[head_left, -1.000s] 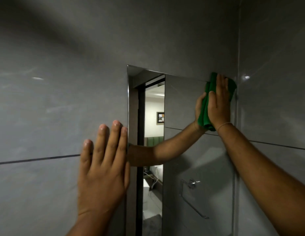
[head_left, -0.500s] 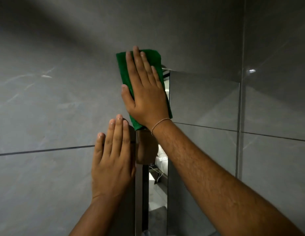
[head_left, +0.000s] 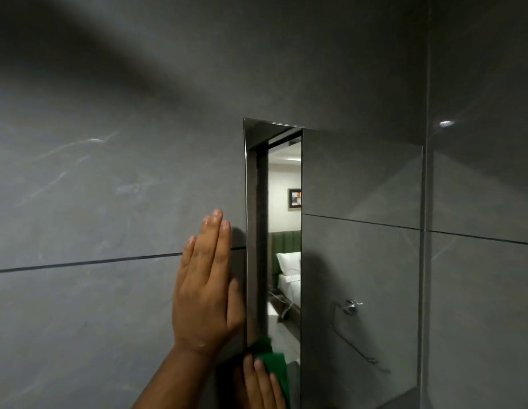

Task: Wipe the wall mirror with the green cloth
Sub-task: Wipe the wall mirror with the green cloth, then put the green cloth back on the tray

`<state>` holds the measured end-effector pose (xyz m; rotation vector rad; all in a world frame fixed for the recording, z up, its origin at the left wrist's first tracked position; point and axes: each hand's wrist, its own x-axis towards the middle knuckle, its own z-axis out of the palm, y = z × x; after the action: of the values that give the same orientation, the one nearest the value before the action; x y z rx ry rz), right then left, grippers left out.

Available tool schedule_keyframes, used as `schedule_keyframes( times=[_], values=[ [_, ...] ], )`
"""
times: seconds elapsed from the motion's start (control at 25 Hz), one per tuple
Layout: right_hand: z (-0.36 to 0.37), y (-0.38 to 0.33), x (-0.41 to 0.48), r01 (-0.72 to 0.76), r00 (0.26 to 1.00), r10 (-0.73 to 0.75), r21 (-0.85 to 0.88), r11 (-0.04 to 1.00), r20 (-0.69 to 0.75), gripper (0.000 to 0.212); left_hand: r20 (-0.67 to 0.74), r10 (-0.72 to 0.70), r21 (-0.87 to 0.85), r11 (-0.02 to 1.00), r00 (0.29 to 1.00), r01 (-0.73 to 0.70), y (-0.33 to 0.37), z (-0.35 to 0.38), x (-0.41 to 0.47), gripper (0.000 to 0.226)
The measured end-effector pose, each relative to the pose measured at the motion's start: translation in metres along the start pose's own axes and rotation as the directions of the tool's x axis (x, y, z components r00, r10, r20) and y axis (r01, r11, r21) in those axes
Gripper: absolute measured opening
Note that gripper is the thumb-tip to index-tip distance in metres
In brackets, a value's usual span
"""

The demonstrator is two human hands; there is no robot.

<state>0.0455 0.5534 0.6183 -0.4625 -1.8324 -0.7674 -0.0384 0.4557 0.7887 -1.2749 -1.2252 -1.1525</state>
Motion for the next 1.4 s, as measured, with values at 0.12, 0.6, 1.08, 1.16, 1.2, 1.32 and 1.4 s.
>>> schedule_keyframes(
  times=[0.12, 0.6, 1.08, 1.16, 1.2, 1.32, 1.4],
  values=[
    [-0.005, 0.007, -0.005, -0.005, 1.000, 0.004, -0.146, 0.989, -0.007, 0.052, 0.030, -0.003, 0.077, 0.997, 1.000, 0.001, 0.001, 0.001, 0.001, 0.083],
    [-0.080, -0.034, 0.034, -0.279, 0.889, 0.412, 0.476, 0.834, -0.199, 0.041, 0.250, -0.083, 0.005, 0.996, 0.965, 0.084, 0.009, -0.032, 0.008, 0.086],
    [-0.193, -0.072, 0.145, -0.236, 0.907, 0.421, 0.820, 0.521, -0.006, 0.053, 0.211, -0.356, 0.450, 0.862, 0.911, 0.233, 0.016, -0.211, -0.049, 0.072],
    [-0.195, -0.106, 0.111, -0.338, 0.886, 0.440, 0.850, 0.404, 0.143, 0.054, 0.248, -0.476, 0.458, 0.825, 0.844, 0.331, 0.023, -0.238, -0.107, 0.072],
    [-0.196, -0.123, 0.087, -0.434, 0.836, 0.485, 0.852, 0.293, 0.259, 0.054, 0.265, -0.529, 0.456, 0.805, 0.806, 0.379, 0.027, -0.250, -0.141, 0.072],
    [-0.198, -0.174, -0.006, -0.642, 0.503, 0.570, 0.722, -0.257, 0.650, 0.050, 0.302, -0.640, 0.489, 0.740, 0.707, 0.461, 0.036, -0.291, -0.244, 0.071],
    [-0.208, -0.205, -0.074, -0.615, 0.238, 0.512, 0.536, -0.579, 0.826, 0.042, 0.343, -0.680, 0.539, 0.707, 0.648, 0.457, 0.044, -0.320, -0.305, 0.070]
  ],
)
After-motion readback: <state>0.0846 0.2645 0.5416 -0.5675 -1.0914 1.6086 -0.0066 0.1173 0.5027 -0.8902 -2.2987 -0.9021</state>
